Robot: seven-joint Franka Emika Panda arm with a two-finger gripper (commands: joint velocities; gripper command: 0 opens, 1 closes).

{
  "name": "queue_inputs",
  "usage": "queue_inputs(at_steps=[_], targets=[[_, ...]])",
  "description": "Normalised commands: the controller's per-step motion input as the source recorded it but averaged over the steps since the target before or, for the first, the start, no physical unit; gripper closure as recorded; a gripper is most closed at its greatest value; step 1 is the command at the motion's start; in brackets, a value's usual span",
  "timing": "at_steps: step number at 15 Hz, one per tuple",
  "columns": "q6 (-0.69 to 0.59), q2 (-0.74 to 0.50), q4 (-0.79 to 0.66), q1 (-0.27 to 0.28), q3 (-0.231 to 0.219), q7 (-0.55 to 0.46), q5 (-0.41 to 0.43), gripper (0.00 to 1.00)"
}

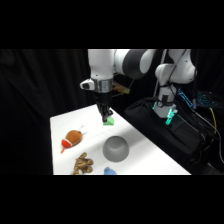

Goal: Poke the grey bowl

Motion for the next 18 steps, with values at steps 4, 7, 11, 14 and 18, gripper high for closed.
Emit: queue_inputs(at_steps=[4, 7, 11, 14, 18], targets=[[0.31, -0.03, -0.25, 0.066, 0.033, 0.07, -0.020, 1.00], [0.45, 0.05, -0.23, 0.039, 0.011, 0.04, -0.010, 1.00], [0.40, 0.12, -0.14, 0.036, -0.014, 0.04, -0.029, 1.00], [0.32, 0.12, -0.07, 0.060, -0.002, 0.02, -0.004, 1.00], [0.27, 0.15, -0.01, 0.076, -0.005, 0.03, -0.017, 1.00]])
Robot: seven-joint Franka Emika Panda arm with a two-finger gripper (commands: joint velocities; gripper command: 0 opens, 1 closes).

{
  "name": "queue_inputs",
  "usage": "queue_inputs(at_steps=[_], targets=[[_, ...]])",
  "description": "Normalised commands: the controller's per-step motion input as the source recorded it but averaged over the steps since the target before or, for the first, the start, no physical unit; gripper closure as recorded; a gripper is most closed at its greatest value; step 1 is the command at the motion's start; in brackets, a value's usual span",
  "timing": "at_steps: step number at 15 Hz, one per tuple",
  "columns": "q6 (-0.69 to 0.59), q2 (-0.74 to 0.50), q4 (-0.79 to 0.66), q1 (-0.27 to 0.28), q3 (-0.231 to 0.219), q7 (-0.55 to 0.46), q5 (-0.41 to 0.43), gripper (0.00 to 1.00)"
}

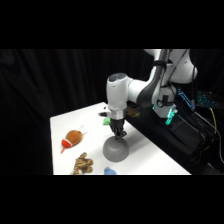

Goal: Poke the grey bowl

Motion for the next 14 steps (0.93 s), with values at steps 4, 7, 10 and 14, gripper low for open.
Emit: queue_inputs(at_steps=[4, 7, 10, 14], targets=[[0.24, 0.16, 0.03, 0.068, -0.025, 0.03, -0.028, 1.00], [0.21, 0.13, 0.04, 0.065, -0.046, 0.03, -0.034, 1.00], [0.03, 0.00, 0.03, 0.060, -0.031, 0.01, -0.014, 1.00], [-0.36, -0.22, 0.09, 0.031, 0.020, -0.07, 0.048, 1.00]])
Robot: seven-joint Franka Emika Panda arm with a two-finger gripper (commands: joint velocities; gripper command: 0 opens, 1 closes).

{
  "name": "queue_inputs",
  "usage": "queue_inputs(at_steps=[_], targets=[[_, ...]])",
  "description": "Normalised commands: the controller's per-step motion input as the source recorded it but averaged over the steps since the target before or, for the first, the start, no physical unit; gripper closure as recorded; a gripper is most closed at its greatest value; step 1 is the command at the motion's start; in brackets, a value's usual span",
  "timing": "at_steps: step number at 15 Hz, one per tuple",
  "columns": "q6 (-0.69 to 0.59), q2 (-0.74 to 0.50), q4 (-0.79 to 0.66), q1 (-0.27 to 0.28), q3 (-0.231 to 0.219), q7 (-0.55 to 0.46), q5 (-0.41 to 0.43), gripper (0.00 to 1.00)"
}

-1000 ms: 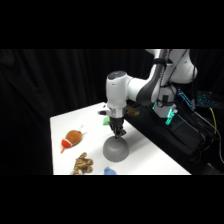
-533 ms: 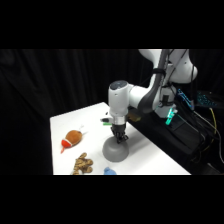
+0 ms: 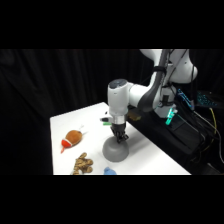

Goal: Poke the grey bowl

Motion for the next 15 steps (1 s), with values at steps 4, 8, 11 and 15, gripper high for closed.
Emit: queue_inputs(at_steps=[4, 8, 11, 15], targets=[[-0.52, -0.28, 0.19, -0.018, 0.040, -0.13, 0.117, 1.00], [-0.51, -0.24, 0.23, -0.027, 0.008, -0.11, 0.059, 1.00], [-0.40, -0.18, 0.22, -0.033, 0.002, -0.11, 0.033, 1.00], [-0.33, -0.14, 0.21, -0.033, 0.004, -0.11, 0.002, 0.53]])
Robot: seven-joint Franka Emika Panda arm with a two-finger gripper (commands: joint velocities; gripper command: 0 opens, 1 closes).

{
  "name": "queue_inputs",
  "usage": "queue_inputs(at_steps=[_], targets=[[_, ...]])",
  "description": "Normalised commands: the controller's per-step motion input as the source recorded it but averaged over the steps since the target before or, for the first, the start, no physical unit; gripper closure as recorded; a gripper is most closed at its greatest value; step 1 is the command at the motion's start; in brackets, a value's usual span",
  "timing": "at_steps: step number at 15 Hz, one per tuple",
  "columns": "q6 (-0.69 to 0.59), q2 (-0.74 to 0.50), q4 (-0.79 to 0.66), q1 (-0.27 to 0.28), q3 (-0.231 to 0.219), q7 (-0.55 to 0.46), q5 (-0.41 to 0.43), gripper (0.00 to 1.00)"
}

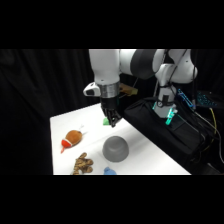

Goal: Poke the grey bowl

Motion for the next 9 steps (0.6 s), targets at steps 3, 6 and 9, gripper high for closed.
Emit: queue_inputs(at_steps=[3, 6, 9], targets=[[-0.29, -0.09, 0.20, -0.038, 0.005, -0.11, 0.014, 0.19], [-0.33, -0.05, 0.27, -0.009, 0.013, -0.01, -0.043, 0.00], [-0.26, -0.04, 0.22, -0.014, 0.003, 0.01, -0.070, 0.00]])
